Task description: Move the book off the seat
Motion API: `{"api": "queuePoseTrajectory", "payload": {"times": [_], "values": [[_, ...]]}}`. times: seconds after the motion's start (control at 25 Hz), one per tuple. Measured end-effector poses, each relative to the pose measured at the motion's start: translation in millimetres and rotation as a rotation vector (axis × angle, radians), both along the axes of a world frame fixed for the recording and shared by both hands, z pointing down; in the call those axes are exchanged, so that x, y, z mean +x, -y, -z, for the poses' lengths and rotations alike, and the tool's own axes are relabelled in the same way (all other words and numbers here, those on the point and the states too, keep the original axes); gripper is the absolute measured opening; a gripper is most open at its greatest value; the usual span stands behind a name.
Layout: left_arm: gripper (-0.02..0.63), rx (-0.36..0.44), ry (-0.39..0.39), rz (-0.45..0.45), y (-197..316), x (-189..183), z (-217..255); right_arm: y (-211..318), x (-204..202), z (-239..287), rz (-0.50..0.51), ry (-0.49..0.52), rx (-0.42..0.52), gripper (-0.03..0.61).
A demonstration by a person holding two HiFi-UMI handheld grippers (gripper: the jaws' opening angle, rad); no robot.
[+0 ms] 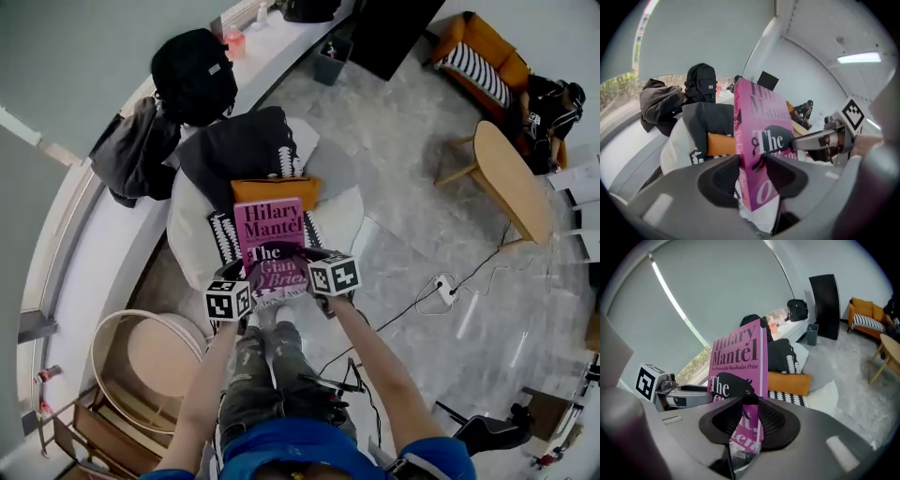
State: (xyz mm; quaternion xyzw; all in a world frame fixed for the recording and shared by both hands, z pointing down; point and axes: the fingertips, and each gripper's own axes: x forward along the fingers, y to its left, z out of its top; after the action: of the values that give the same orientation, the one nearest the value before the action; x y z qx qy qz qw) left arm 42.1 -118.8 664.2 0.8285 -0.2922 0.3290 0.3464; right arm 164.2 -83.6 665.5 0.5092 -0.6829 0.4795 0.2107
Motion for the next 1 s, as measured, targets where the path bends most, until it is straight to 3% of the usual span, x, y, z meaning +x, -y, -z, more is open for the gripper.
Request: {"api": "queuePoseTrajectory", "payload": {"times": [0.28,0.44,0.72,1.0], "values": [[0.173,0.158,-0.05,0.048,-12,-8,122,-7,-7,125,0.04,-0.076,0.155,0.104],[0.173,0.19,-0.074,0.038,-34,-17,162,-30,-16,166,0.039,-0.085,0.207,0.104],[0.17,0.151,-0.098,0.021,-78,-21,193,-76,-21,201,0.035,-0.084,0.234,0.103],[0.17,0.16,-0.071,0.01,-88,-36,201,-88,-35,203,-0.001,-0.059,0.243,0.103]]}}
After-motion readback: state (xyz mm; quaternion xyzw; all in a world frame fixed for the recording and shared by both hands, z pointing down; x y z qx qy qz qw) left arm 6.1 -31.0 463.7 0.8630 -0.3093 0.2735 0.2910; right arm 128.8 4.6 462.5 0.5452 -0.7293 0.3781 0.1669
